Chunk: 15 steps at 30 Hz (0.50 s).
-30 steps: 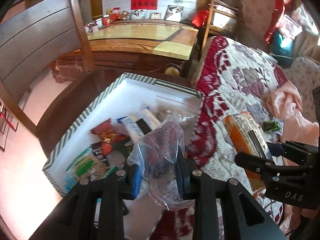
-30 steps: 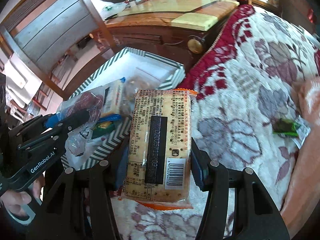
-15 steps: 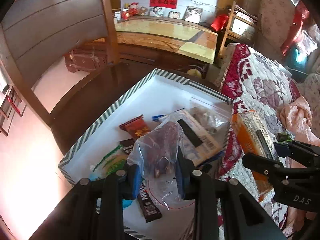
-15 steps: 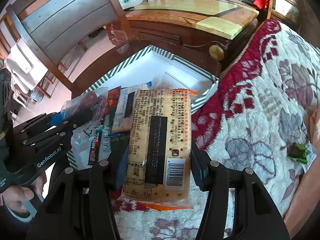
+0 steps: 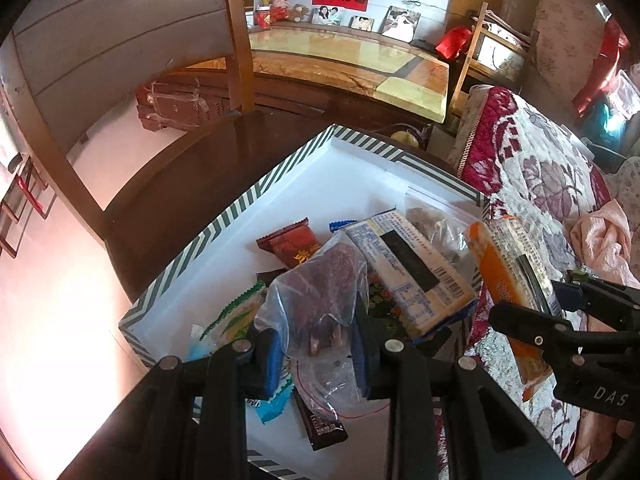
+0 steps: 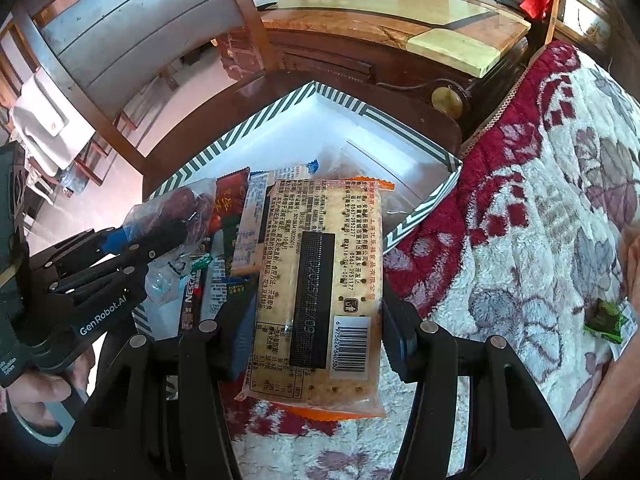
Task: Organize snacks
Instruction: 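Carry the date bag and cracker pack over the white box with both grippers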
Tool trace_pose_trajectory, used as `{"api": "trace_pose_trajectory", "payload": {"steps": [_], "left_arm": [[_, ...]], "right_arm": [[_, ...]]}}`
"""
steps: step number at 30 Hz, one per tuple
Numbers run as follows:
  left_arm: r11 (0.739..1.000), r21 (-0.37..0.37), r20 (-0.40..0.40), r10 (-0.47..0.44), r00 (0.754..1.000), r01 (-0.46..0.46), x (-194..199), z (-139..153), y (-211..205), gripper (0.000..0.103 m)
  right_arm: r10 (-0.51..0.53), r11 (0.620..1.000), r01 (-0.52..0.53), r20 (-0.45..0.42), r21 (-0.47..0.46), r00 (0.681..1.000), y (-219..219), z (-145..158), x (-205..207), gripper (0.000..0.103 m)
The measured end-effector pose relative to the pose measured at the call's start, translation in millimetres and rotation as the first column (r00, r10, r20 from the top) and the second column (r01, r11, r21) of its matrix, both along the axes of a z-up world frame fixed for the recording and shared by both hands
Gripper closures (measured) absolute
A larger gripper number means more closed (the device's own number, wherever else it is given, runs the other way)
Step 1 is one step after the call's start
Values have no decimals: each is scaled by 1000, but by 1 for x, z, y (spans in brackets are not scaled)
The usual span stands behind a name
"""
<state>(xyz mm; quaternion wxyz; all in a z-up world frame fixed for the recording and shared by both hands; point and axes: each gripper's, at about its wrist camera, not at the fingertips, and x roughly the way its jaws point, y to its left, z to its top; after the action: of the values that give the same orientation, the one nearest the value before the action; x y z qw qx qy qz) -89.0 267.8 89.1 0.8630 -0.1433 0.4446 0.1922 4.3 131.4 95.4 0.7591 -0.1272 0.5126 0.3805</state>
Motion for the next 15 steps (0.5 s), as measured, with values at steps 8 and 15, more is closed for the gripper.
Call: {"api": "trace_pose_trajectory", "payload": {"steps": [8,15], "left_arm": [[1000,-15,-14,15,1000,-16,2,-8,9,73],[999,-25,-25,20,999,-21,5,-13,14,73]], "right_arm": [[20,1000,-20,2,-20,1000,15,-4,6,50],[40,999,-40,-3,-35,999,30,-8,9,50]]}}
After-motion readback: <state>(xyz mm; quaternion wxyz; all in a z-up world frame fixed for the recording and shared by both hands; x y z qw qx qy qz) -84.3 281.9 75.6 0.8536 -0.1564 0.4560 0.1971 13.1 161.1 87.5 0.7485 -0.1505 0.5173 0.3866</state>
